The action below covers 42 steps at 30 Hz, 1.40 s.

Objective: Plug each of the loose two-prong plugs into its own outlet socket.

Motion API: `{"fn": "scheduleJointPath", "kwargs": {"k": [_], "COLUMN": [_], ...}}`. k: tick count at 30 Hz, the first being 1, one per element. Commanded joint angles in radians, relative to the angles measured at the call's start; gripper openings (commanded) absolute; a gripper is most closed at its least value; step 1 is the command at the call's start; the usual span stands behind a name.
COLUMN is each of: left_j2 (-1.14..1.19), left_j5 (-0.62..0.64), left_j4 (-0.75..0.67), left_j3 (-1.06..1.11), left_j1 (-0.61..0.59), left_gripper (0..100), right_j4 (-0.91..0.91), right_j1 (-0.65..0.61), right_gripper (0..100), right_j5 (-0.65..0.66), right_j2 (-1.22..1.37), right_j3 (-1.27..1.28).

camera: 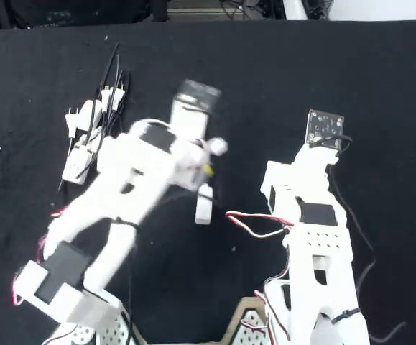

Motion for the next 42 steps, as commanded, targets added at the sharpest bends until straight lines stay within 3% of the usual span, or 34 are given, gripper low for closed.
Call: {"fn": "scheduleJointPath", "kwargs": {"k": [1, 5, 9, 16, 24, 33, 38, 42], "left_j2": [0.029, 0.049, 0.046, -0.046, -0.114, -0.123, -0.124, -0.147], "left_j5": [-0.029, -0.029, -0.029, -0.029, -0.017, 0.078, 0.080, 0.074], "left_j4": [-0.074, -0.149, -0.114, -0.055, -0.064, -0.230, -0.279, -0.193], "left_j3": [0.101, 0.199, 0.188, 0.168, 0.196, 0.303, 0.311, 0.259], "left_j1": [0.079, -0.031, -0.140, -0.222, -0.108, 0.018, -0.038, -0.151], "left_gripper": [20, 20, 20, 20, 20, 20, 19, 20], "right_j4": [-0.026, -0.026, -0.026, -0.026, -0.026, -0.026, -0.026, -0.026], "right_j1": [0.017, 0.017, 0.015, 0.015, 0.017, 0.021, 0.017, 0.018], "right_gripper": [14.8, 14.8, 14.8, 14.8, 14.8, 14.8, 14.8, 14.8], "right_j5": [-0.011, -0.011, -0.011, -0.011, -0.012, -0.012, -0.012, -0.012], "right_j2": [-0.025, -0.025, -0.025, -0.025, -0.025, -0.025, -0.025, -0.025], "right_j3": [-0.048, -0.048, -0.051, -0.050, -0.044, -0.047, -0.050, -0.051]}}
